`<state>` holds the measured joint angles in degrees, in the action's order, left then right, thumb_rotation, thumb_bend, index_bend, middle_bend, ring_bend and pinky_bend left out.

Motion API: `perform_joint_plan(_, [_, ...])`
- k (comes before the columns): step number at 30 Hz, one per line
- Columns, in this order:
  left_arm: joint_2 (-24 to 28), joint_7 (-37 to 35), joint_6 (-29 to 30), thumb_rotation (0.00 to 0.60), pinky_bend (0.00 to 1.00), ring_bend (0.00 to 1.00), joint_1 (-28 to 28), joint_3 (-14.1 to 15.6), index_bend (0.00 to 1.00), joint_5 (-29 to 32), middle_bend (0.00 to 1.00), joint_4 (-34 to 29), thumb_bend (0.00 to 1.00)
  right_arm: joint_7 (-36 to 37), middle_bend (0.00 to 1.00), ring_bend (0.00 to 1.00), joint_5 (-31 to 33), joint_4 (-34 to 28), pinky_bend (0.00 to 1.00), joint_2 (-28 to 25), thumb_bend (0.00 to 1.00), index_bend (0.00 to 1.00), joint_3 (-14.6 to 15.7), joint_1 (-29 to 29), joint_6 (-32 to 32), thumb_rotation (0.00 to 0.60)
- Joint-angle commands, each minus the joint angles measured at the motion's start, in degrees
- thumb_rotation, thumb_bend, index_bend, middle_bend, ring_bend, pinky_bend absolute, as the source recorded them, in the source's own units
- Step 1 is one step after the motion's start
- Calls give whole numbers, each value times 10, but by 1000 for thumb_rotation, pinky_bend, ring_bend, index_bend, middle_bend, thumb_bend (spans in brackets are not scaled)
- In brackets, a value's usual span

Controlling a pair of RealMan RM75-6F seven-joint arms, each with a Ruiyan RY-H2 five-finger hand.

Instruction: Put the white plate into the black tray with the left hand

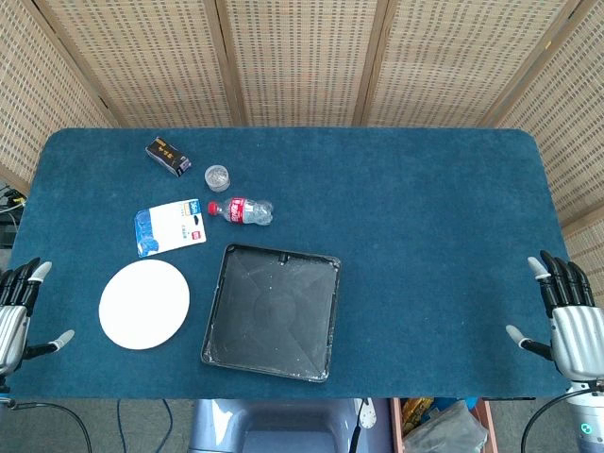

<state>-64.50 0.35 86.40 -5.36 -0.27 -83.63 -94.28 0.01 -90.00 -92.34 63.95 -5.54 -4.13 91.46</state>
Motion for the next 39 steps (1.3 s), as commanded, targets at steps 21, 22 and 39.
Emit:
perform_joint_plan(21, [-214, -183, -46, 600, 0, 0, -8, 60, 103, -105, 0, 315, 144, 3, 0, 0, 1, -11, 0, -5, 0, 0, 5, -4, -16, 600])
perform_joint_plan(22, [-232, -181, -39, 600, 0, 0, -6, 59, 141, -108, 0, 338, 157, 3, 0, 0, 1, -12, 0, -5, 0, 0, 5, -4, -16, 600])
perform_joint_plan(39, [-334, -168, -14, 600, 0, 0, 3, 39, 333, -95, 0, 450, 241, 22, 0, 0, 1, -13, 0, -11, 0, 0, 6, -5, -20, 600])
